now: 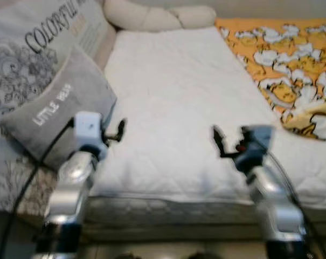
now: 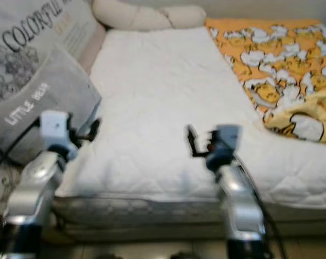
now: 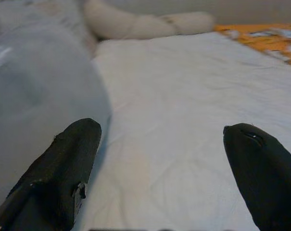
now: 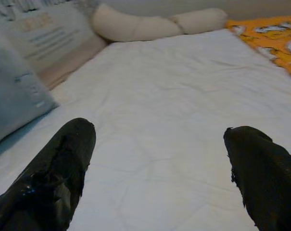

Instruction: Clean up the room

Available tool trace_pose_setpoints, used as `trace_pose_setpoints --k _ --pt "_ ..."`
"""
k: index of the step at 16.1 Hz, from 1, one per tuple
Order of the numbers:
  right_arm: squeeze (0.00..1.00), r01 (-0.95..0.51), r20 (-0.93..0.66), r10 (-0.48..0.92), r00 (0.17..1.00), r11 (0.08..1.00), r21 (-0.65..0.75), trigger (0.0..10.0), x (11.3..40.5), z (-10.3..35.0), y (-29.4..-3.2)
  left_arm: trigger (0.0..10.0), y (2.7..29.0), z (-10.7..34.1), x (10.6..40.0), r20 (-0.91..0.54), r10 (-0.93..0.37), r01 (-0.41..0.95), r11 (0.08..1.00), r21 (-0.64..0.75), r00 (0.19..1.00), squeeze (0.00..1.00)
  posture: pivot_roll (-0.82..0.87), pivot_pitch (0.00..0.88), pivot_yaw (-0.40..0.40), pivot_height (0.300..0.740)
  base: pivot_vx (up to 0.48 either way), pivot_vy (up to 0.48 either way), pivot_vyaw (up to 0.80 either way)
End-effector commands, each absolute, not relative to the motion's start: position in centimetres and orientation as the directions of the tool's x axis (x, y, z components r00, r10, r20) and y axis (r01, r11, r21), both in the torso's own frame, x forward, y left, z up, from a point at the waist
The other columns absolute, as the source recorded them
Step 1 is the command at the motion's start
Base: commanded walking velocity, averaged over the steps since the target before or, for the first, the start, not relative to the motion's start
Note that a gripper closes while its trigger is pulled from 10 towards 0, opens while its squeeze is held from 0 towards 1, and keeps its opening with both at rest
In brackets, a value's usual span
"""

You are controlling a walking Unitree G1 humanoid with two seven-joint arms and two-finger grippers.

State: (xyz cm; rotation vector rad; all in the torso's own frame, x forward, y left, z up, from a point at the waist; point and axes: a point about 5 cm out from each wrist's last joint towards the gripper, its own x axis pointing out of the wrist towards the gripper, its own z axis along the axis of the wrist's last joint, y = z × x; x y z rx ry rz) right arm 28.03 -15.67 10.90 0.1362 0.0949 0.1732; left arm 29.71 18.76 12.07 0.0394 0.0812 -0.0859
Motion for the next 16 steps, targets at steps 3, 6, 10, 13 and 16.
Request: trace_pose_setpoints --k 3,6,10,13,16 --pt "1.0 -0.062 -0.103 0.078 0.992 0.987 0.149 10.0 28.5 10.4 -17.1 10.0 18.8 12.2 29.2 -0.105 -0.058 0.065 0.995 0.069 0.993 1.0 -0.06 0.0 0.036 0.74 0.0 -0.417 0.0" --pt "1.0 -0.033 -0.127 0.051 0.991 0.989 0.141 10.0 28.5 9.6 -17.3 10.0 19.4 11.3 28.6 -0.139 -0.024 0.04 0.993 0.108 0.99 1.0 -0.06 0.0 0.017 0.74 0.0 -0.416 0.35" --pt "1.0 -0.027 -0.141 0.048 0.989 0.989 0.146 10.0 29.0 9.1 -17.3 10.0 19.3 11.3 28.8 -0.156 -0.014 0.035 0.99 0.133 0.988 1.0 -0.04 0.0 0.007 0.74 0.0 -0.414 0.44" --pt "1.0 -0.026 -0.172 0.051 0.984 0.989 0.144 10.0 29.1 8.5 -16.9 10.0 19.5 11.2 29.2 -0.171 -0.01 0.035 0.989 0.144 0.985 1.0 -0.05 0.0 0.017 0.74 0.0 -0.415 0.0" --pt "1.0 -0.012 -0.177 0.04 0.983 0.988 0.156 10.0 29.3 8.3 -16.8 10.0 19.3 11.4 29.4 -0.169 -0.021 0.049 0.985 0.164 0.985 1.0 -0.05 0.0 0.009 0.74 0.0 -0.412 0.0"
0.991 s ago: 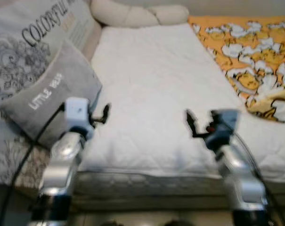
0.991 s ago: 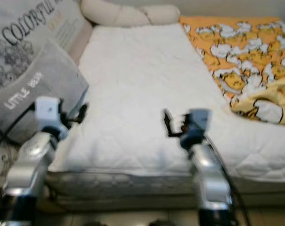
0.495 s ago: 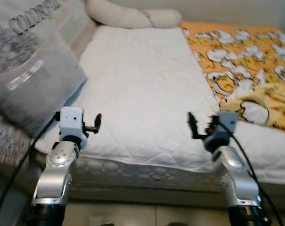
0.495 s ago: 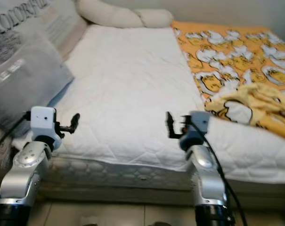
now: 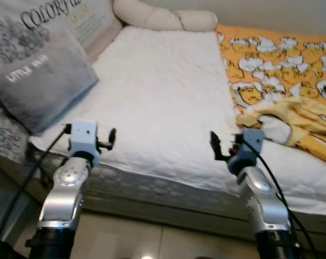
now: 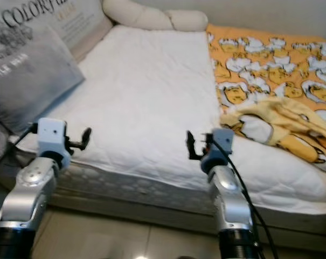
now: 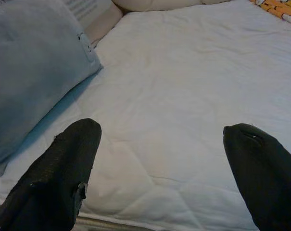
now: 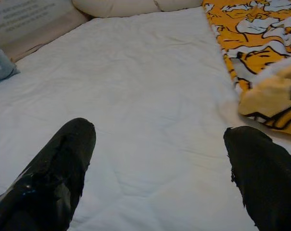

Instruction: Clean up the room

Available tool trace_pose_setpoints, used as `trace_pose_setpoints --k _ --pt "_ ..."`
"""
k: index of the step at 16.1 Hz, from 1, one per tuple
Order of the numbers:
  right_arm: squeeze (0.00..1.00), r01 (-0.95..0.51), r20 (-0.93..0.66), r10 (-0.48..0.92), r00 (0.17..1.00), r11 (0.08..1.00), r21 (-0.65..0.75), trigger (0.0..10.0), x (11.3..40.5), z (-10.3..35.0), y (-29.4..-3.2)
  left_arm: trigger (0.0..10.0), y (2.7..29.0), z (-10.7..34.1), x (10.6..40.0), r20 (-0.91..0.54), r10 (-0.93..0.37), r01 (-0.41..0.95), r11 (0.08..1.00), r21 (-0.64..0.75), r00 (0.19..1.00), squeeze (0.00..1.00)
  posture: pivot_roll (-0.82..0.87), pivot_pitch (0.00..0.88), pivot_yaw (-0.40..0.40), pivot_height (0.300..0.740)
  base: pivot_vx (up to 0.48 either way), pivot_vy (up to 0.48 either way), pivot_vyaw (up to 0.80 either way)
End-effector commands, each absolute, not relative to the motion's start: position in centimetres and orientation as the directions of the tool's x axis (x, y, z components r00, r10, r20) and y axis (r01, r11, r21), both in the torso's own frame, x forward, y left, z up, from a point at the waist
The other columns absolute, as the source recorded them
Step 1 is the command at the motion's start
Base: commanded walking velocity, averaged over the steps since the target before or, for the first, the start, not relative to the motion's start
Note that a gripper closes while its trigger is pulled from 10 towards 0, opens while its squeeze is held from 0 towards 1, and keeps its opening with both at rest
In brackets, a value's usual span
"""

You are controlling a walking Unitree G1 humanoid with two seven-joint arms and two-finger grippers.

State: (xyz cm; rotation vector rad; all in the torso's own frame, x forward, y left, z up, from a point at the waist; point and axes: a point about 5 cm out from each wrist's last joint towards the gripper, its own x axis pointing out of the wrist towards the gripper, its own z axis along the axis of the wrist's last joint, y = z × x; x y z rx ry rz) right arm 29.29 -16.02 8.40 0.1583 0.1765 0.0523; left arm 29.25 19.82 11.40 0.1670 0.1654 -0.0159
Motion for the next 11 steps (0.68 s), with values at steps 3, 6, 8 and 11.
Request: trace_pose_setpoints --k 3,6,8,11 --pt "1.0 0.006 -0.188 0.023 0.982 0.988 0.153 10.0 29.27 7.9 -16.58 10.0 18.83 11.12 29.3 -0.187 -0.043 0.075 0.983 0.166 0.981 1.0 -0.05 0.0 0.011 0.74 0.0 -0.409 0.0" --pt "1.0 -0.004 -0.186 0.032 0.982 0.989 0.151 10.0 29.26 7.8 -16.33 10.0 18.97 11.01 29.32 -0.192 -0.039 0.072 0.984 0.165 0.981 1.0 -0.05 0.0 0.011 0.74 0.0 -0.405 0.0" --pt "1.0 -0.002 -0.185 0.03 0.982 0.989 0.147 10.0 29.26 7.74 -16.41 10.0 18.98 11.0 29.3 -0.194 -0.039 0.072 0.984 0.165 0.98 1.0 -0.05 0.0 0.012 0.74 0.0 -0.401 0.0" --pt "1.0 -0.004 -0.183 0.031 0.983 0.99 0.144 10.0 29.24 7.69 -16.45 10.0 18.87 11.0 29.28 -0.192 -0.044 0.076 0.984 0.162 0.98 1.0 -0.05 0.0 0.013 0.74 0.0 -0.402 0.0"
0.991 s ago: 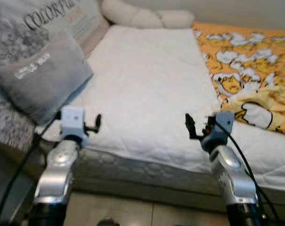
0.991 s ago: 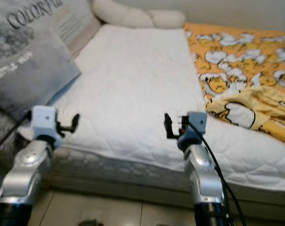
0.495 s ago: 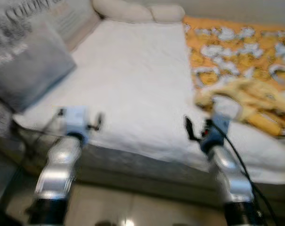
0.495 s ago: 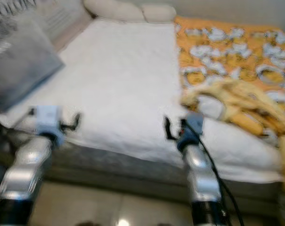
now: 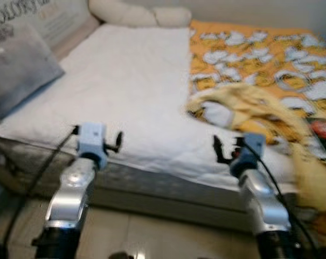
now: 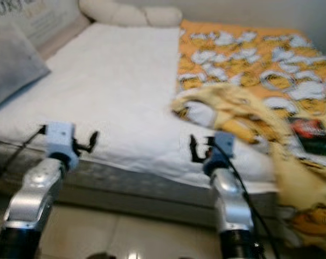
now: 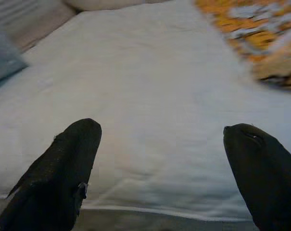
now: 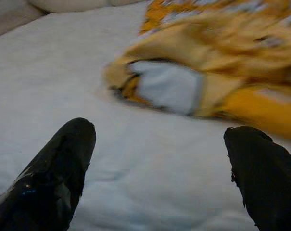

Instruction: Clean up the room

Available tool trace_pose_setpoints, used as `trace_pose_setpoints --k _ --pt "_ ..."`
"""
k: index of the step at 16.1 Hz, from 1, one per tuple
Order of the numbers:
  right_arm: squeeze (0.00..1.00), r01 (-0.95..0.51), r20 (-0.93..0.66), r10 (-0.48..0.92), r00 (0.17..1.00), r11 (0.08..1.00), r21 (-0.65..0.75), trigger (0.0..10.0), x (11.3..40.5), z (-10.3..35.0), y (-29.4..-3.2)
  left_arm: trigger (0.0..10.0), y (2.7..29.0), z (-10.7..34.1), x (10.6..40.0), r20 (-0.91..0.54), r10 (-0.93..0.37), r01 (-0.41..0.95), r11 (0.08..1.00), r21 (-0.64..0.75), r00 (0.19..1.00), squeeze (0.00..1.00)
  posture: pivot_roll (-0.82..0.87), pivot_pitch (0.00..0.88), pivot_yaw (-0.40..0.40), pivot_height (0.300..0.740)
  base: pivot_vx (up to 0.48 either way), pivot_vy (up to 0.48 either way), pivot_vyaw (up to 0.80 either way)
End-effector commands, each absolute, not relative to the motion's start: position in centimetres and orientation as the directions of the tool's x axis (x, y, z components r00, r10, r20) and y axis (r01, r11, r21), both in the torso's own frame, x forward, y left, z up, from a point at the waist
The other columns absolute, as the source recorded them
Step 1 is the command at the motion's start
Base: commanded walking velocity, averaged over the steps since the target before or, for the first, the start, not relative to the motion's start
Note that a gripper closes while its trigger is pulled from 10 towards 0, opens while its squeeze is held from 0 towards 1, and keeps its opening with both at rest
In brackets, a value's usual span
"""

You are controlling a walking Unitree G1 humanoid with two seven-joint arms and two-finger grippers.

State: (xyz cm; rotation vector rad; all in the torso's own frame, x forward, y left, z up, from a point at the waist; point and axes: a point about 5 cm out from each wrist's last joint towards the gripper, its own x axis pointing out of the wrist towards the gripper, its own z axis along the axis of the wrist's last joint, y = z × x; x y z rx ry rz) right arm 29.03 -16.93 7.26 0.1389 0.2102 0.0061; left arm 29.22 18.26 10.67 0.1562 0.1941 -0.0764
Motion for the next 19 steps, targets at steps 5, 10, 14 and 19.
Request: trace_pose_setpoints --k 5,10,14,19 --pt "1.0 -0.022 -0.174 0.048 0.984 0.988 0.15 10.0 29.16 7.69 -16.39 10.0 18.82 11.09 29.28 -0.185 -0.042 0.071 0.986 0.153 0.982 1.0 -0.05 0.0 0.013 0.74 0.0 -0.398 0.3" --pt "1.0 -0.02 -0.178 0.048 0.983 0.988 0.153 10.0 29.17 7.63 -16.41 10.0 18.91 11.07 29.29 -0.187 -0.043 0.074 0.984 0.162 0.981 1.0 -0.05 0.0 0.014 0.74 0.0 -0.396 0.48" --pt "1.0 -0.02 -0.178 0.048 0.983 0.988 0.156 10.0 29.21 7.64 -16.39 10.0 18.9 11.08 29.3 -0.188 -0.044 0.074 0.985 0.158 0.981 1.0 -0.05 0.0 0.014 0.74 0.0 -0.388 0.47" --pt "1.0 -0.004 -0.185 0.034 0.982 0.987 0.158 10.0 29.24 7.5 -16.47 10.0 18.98 11.08 29.31 -0.191 -0.046 0.079 0.983 0.168 0.981 1.0 -0.05 0.0 0.016 0.74 0.0 -0.388 0.17"
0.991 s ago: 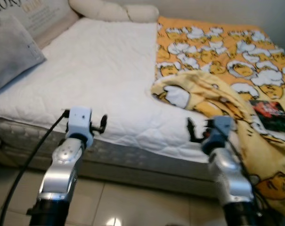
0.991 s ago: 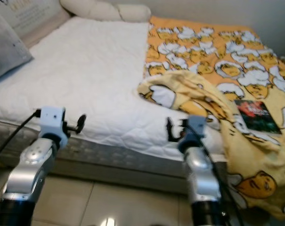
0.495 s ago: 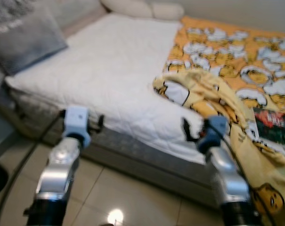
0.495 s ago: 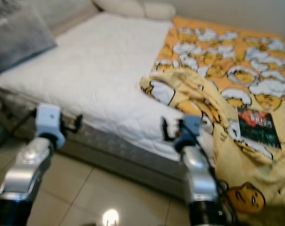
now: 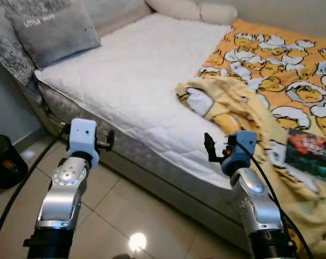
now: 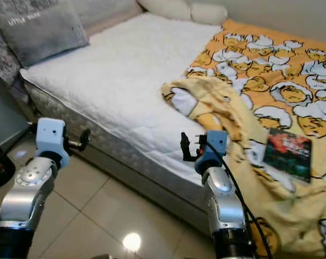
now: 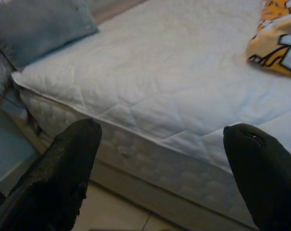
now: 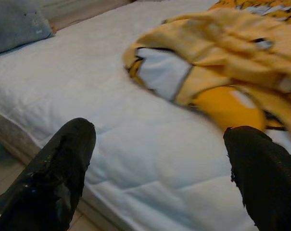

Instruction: Clean up the room

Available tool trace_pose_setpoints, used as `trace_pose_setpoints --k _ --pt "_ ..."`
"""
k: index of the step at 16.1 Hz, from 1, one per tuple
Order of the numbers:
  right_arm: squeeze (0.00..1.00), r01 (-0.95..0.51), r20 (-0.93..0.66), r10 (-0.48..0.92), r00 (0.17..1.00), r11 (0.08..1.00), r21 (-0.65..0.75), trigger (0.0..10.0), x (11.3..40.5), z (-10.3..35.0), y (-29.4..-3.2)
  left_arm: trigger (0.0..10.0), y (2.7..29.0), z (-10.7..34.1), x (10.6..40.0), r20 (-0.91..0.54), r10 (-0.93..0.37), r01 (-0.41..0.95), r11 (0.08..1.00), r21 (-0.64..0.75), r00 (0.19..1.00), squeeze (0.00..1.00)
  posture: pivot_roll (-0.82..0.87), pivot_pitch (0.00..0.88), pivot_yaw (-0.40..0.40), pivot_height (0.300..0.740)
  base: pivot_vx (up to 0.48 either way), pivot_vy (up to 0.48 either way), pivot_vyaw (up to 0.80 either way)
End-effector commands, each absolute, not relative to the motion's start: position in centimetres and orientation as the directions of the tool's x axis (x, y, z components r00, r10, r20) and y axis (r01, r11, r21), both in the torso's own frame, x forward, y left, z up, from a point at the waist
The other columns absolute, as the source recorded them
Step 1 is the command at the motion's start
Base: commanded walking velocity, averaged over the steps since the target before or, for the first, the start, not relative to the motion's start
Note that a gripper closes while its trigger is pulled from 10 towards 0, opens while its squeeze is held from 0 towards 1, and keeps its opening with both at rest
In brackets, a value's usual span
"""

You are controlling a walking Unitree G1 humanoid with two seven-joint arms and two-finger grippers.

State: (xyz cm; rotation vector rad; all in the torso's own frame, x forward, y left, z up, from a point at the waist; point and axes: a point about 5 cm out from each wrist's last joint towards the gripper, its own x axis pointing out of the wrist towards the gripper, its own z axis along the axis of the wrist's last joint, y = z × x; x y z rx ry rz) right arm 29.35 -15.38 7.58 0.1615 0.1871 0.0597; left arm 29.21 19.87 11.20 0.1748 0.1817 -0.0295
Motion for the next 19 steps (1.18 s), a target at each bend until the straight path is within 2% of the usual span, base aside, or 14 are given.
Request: trace_pose_setpoints --k 1,6,15,19 --pt "1.0 -0.004 -0.185 0.034 0.982 0.987 0.158 10.0 29.25 7.51 -16.47 10.0 18.98 11.07 29.31 -0.191 -0.046 0.079 0.982 0.169 0.98 1.0 -0.05 0.0 0.016 0.74 0.0 -0.39 0.0" --pt "1.0 -0.014 -0.183 0.044 0.982 0.986 0.163 10.0 29.31 7.53 -16.28 10.0 19.06 11.1 29.33 -0.193 -0.05 0.085 0.981 0.176 0.98 1.0 -0.05 0.0 0.02 0.74 0.0 -0.387 0.0" --pt "1.0 -0.034 -0.187 0.068 0.98 0.983 0.179 10.0 29.3 7.43 -15.95 10.0 19.03 11.13 29.3 -0.196 -0.064 0.103 0.976 0.193 0.978 1.0 -0.05 0.0 0.025 0.74 0.0 -0.384 0.8" --pt "1.0 -0.02 -0.201 0.056 0.978 0.984 0.174 10.0 29.13 7.39 -16.27 10.0 18.7 11.17 28.97 -0.2 -0.104 0.146 0.966 0.211 0.974 1.0 -0.05 0.0 0.022 0.74 0.0 -0.37 -0.13"
